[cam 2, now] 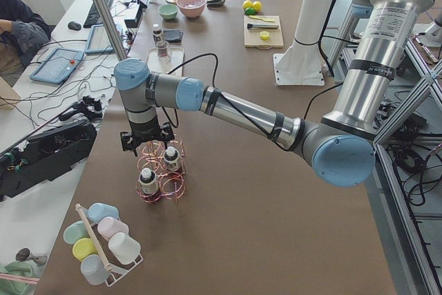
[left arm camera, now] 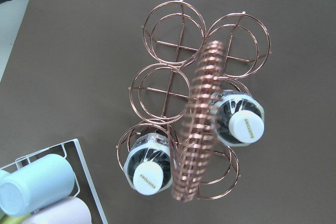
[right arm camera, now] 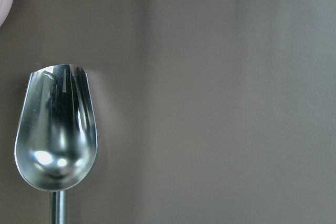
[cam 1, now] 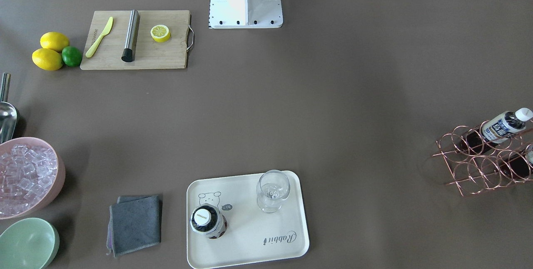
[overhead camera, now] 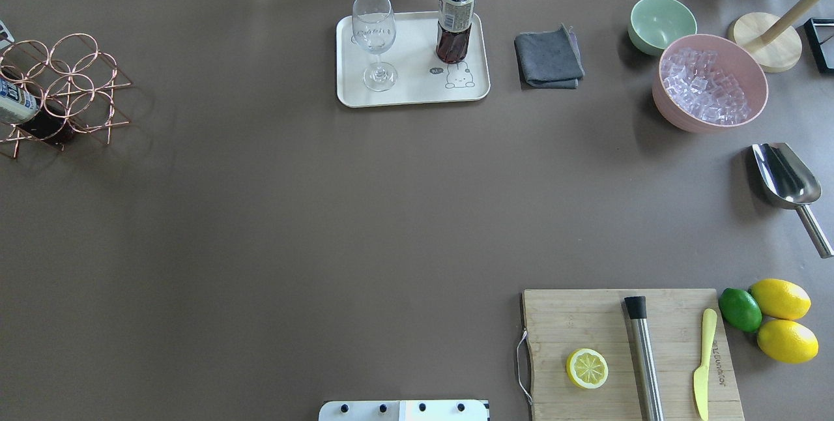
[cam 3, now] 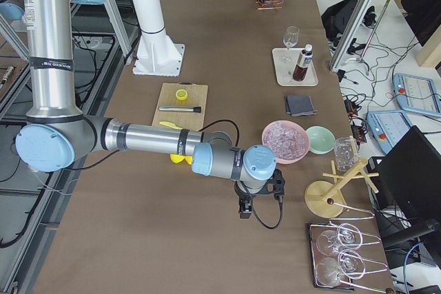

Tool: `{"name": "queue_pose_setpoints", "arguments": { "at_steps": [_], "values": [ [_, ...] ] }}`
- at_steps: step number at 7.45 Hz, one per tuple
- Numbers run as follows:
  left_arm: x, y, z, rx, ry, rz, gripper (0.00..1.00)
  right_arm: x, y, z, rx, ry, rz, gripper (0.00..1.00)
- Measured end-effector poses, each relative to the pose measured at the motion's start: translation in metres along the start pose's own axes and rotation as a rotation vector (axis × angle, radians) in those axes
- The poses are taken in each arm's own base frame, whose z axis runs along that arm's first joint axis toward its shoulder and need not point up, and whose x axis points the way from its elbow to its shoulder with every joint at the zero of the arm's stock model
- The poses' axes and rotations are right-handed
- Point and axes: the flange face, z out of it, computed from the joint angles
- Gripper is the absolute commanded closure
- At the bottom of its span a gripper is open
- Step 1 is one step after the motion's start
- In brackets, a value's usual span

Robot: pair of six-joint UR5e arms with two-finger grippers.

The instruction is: Take tea from basket to plate

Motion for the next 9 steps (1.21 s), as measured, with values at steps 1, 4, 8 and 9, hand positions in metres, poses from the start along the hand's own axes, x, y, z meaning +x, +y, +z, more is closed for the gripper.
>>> {"name": "queue_pose_setpoints", "arguments": {
  "at_steps": [1, 4, 8, 9],
  "values": [
    [-0.008, 0.021, -0.003, 0.015, 0.008, -0.050, 0.02, 0.000, 0.000, 0.000, -0.001, 0.001, 0.000, 0.00],
    [-0.009, 0.077, 0.018, 0.050, 0.078, -0.308, 0.02, -0.001, 0.000, 0.001, -0.002, 0.006, -0.004, 0.00],
    [0.013, 0.106, 0.046, 0.075, 0.193, -0.815, 0.02, -0.003, -0.001, 0.002, -0.004, 0.009, -0.011, 0.00],
    [0.022, 0.112, 0.054, 0.090, 0.247, -0.977, 0.02, -0.004, -0.001, 0.002, -0.004, 0.009, -0.011, 0.00]
  ]
}}
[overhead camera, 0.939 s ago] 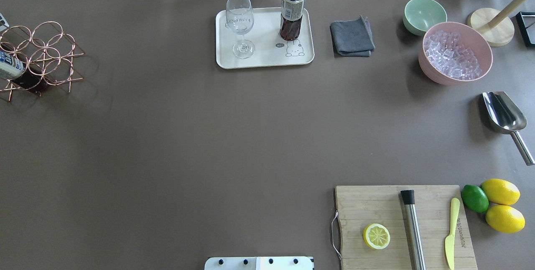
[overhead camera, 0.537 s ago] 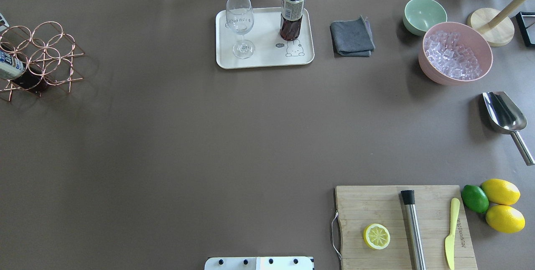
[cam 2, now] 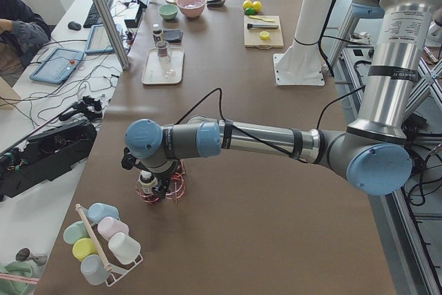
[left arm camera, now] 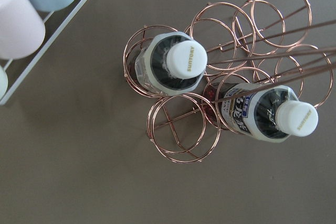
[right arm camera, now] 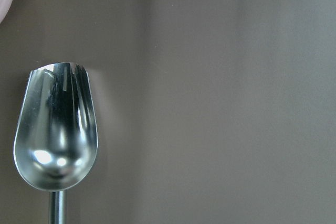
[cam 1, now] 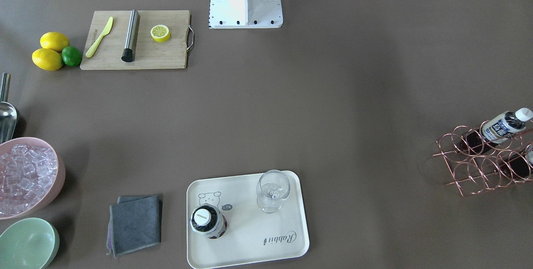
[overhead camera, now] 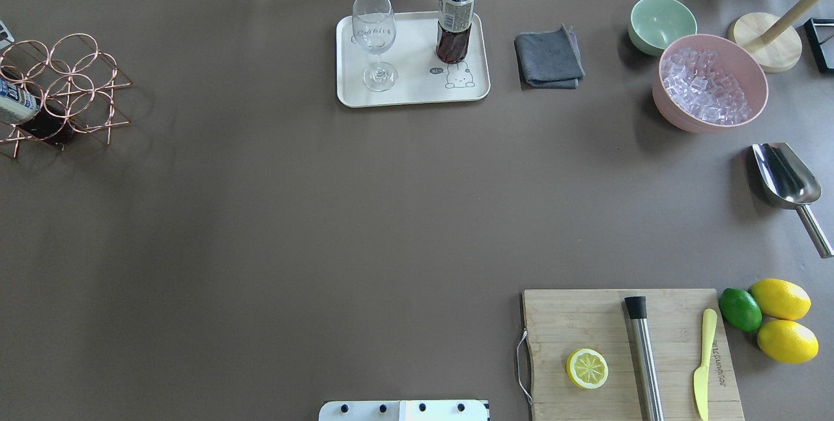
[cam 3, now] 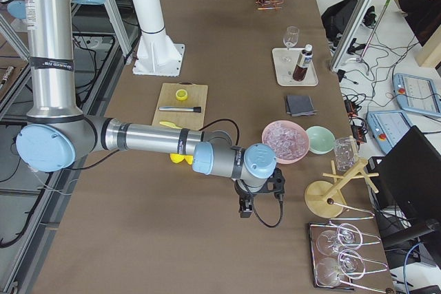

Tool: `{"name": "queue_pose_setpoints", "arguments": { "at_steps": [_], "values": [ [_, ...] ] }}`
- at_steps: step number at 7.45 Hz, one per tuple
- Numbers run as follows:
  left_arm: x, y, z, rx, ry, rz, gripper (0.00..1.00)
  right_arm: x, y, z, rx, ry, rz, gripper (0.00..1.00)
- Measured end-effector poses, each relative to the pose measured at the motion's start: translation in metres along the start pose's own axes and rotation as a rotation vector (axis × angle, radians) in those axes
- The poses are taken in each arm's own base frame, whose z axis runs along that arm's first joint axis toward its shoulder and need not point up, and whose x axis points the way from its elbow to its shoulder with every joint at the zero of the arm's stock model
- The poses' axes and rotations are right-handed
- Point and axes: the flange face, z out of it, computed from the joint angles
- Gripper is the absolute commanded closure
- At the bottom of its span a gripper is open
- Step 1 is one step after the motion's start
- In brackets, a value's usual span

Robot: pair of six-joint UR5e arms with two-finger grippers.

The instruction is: Take tea from basket to plate

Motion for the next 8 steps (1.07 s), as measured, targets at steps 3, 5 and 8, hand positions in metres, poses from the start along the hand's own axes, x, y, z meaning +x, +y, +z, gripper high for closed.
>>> {"name": "queue_pose_setpoints", "arguments": {
  "at_steps": [3, 5, 8],
  "values": [
    [-0.010, 0.022, 0.014, -0.014, 0.034, -0.260, 0.02, 0.000, 0.000, 0.000, -0.001, 0.000, 0.001, 0.00],
    [-0.019, 0.030, 0.024, -0.041, -0.017, -0.330, 0.02, 0.000, 0.000, 0.000, -0.001, 0.000, 0.002, 0.00],
    [-0.017, 0.029, 0.020, -0.048, -0.109, -0.362, 0.02, -0.001, 0.000, -0.001, 0.000, 0.001, 0.000, 0.00]
  ]
}}
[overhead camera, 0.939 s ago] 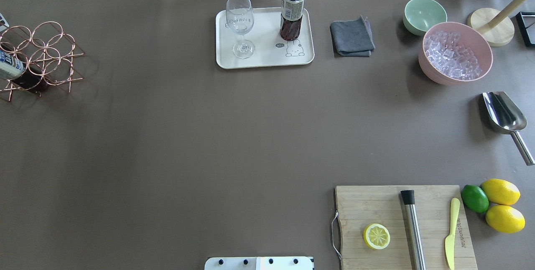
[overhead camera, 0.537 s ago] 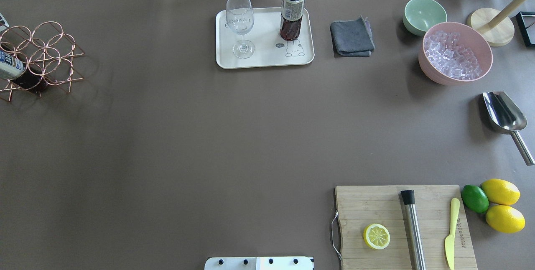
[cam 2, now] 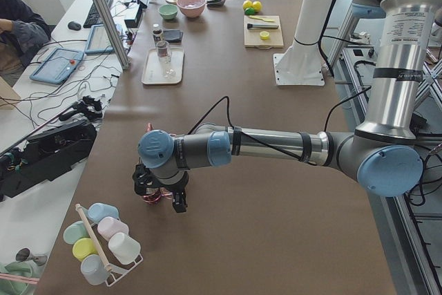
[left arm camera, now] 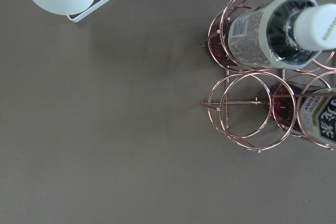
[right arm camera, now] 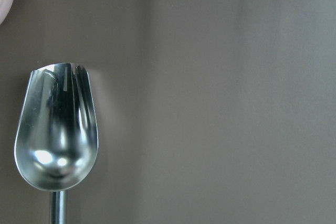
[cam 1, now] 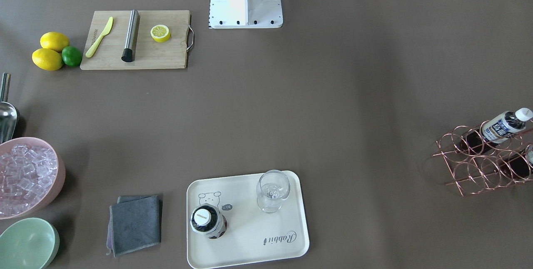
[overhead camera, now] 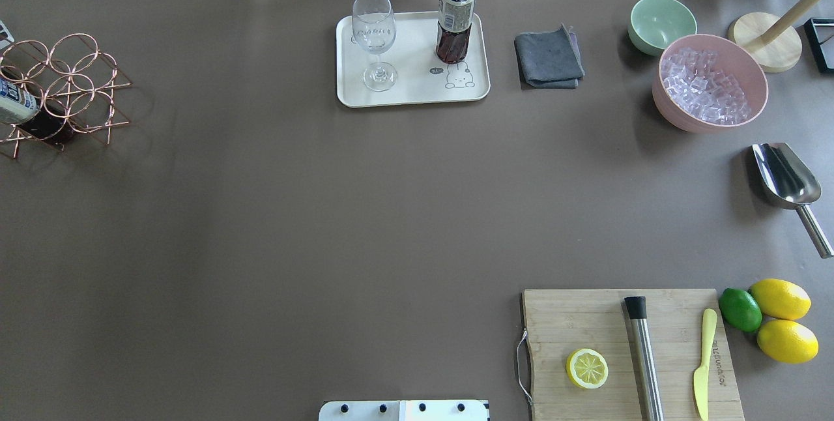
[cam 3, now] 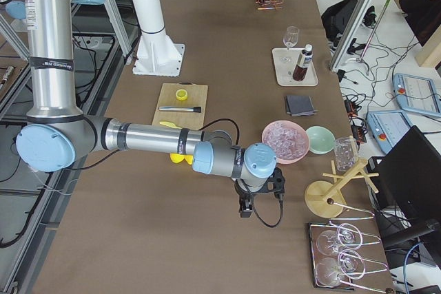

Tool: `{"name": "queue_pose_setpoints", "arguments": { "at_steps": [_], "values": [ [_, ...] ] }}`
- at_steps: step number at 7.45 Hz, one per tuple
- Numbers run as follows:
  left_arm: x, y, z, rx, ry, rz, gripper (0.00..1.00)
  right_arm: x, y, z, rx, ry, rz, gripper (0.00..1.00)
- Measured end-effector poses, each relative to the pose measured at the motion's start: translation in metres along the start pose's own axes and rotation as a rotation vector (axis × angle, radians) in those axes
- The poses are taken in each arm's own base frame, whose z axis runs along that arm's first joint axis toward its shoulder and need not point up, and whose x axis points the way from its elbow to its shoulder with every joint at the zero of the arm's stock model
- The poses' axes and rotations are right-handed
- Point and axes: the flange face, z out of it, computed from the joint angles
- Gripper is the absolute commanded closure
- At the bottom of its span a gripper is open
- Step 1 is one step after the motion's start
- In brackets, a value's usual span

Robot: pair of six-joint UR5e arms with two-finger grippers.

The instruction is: Take tea from basket to plate

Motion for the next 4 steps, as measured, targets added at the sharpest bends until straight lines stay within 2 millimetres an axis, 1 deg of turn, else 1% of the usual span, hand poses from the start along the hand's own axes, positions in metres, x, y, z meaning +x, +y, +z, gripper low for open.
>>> {"name": "queue_pose_setpoints", "arguments": {
  "at_steps": [1, 2, 4],
  "values": [
    [0.002, 0.001, 0.000, 0.014, -0.025, 0.023, 0.02, 0.000, 0.000, 0.000, 0.000, 0.000, -0.001, 0.00],
    [0.000, 0.005, 0.006, 0.040, -0.037, 0.067, 0.02, 0.000, 0.000, 0.000, 0.000, 0.000, -0.002, 0.00],
    [-0.012, 0.019, 0.024, 0.081, -0.042, 0.130, 0.02, 0.000, 0.000, -0.001, 0.001, 0.001, -0.003, 0.00]
  ]
}}
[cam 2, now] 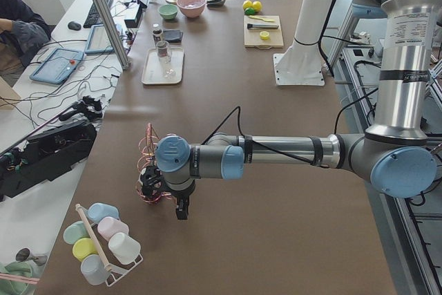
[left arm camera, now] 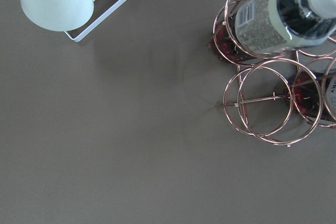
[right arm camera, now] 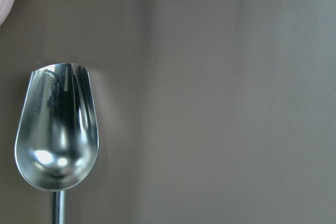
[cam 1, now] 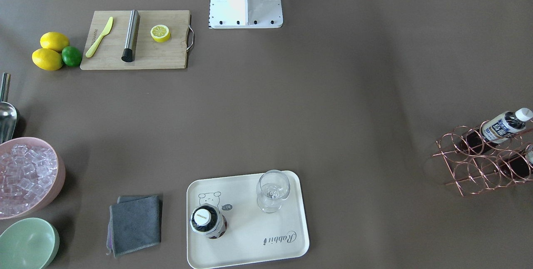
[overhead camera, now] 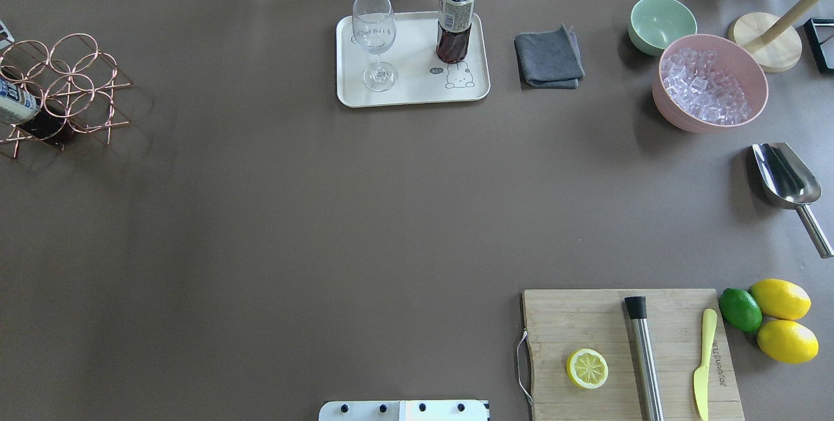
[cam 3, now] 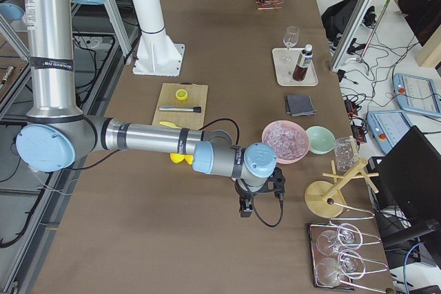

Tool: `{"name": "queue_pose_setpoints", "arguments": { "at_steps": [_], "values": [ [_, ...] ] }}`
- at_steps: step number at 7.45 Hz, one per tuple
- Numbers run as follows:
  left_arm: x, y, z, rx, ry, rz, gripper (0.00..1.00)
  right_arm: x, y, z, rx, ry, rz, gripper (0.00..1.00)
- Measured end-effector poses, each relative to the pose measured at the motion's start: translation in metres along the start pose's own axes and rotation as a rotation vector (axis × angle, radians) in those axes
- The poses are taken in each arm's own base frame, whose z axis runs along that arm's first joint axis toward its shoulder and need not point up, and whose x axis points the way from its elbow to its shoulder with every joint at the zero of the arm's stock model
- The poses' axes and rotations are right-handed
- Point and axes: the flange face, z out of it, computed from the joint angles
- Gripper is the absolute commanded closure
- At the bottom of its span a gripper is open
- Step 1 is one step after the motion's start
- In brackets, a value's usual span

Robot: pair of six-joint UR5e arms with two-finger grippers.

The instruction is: Take tea from basket to plate

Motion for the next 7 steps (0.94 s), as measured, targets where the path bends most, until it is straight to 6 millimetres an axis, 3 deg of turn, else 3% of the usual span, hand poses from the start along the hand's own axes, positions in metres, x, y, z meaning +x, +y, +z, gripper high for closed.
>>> {"name": "queue_pose_setpoints", "arguments": {
  "at_steps": [7],
  "values": [
    [-0.005, 0.002, 0.018, 0.005, 0.000, 0.030, 0.01, 0.000, 0.000, -0.001, 0.003, 0.002, -0.001, 0.00]
  ]
}}
